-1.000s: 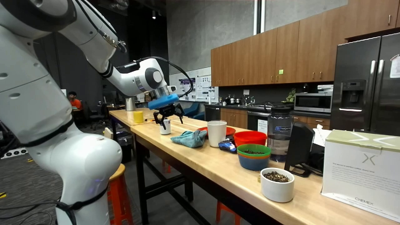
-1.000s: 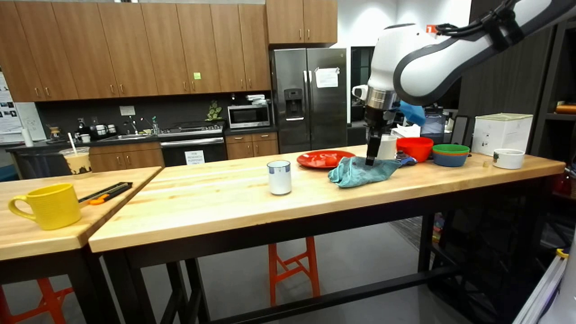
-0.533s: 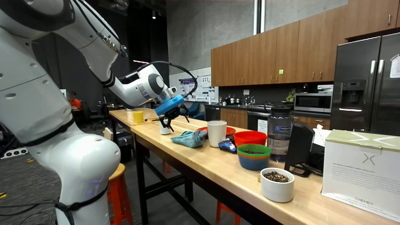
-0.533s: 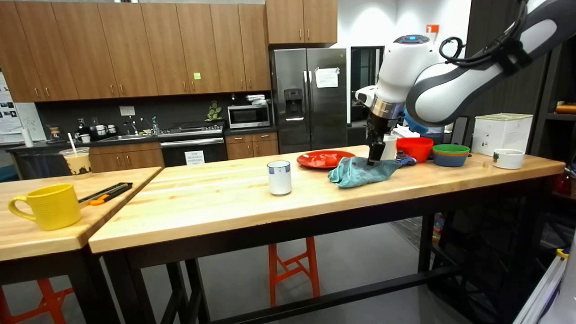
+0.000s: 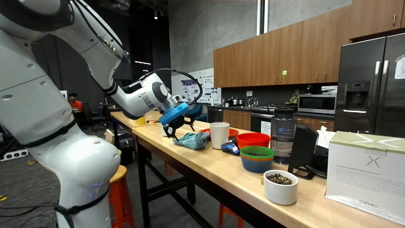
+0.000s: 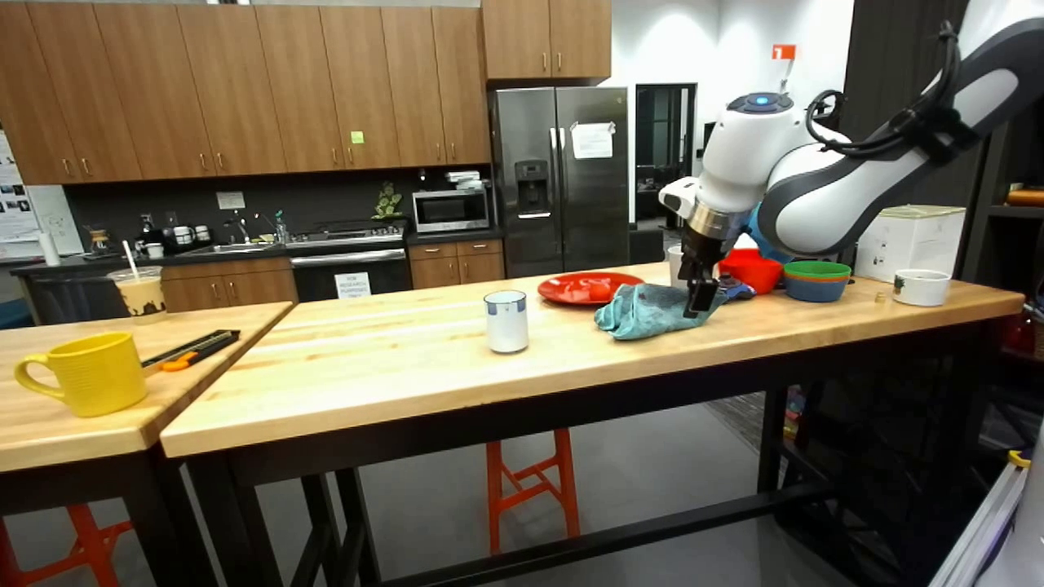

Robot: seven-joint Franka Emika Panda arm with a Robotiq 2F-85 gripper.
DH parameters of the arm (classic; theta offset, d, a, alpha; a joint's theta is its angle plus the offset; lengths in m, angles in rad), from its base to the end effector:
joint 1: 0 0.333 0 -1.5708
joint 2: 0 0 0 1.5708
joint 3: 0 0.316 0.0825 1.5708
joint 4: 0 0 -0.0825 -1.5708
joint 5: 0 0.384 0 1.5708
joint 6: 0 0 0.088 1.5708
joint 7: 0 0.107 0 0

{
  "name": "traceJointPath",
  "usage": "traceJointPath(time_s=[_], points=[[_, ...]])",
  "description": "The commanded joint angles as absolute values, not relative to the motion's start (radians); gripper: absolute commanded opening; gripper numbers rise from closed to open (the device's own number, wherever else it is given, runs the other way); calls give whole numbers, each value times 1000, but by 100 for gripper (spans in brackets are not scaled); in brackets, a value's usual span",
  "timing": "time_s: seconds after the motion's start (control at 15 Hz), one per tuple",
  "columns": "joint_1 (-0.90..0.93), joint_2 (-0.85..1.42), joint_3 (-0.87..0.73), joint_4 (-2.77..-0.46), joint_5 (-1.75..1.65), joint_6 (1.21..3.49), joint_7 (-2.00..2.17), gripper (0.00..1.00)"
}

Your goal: Unfold the blue towel

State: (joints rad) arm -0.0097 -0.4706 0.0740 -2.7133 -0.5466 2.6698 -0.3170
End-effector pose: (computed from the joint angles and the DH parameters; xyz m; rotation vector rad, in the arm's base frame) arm 0.4023 0.0408 0.4123 2.4524 1.0639 0.4838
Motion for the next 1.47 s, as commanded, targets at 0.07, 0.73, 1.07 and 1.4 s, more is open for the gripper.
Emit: traceJointPath(time_s=[0.07, 0.73, 1.07, 1.4], points=[[5, -470, 69, -2716, -513, 2660, -321, 100], [-22, -460, 82, -2723, -552, 2709, -287, 100], [-64, -430, 113, -2708, -622, 2814, -222, 100], [-115, -401, 169, -2707, -697, 2895, -161, 100]])
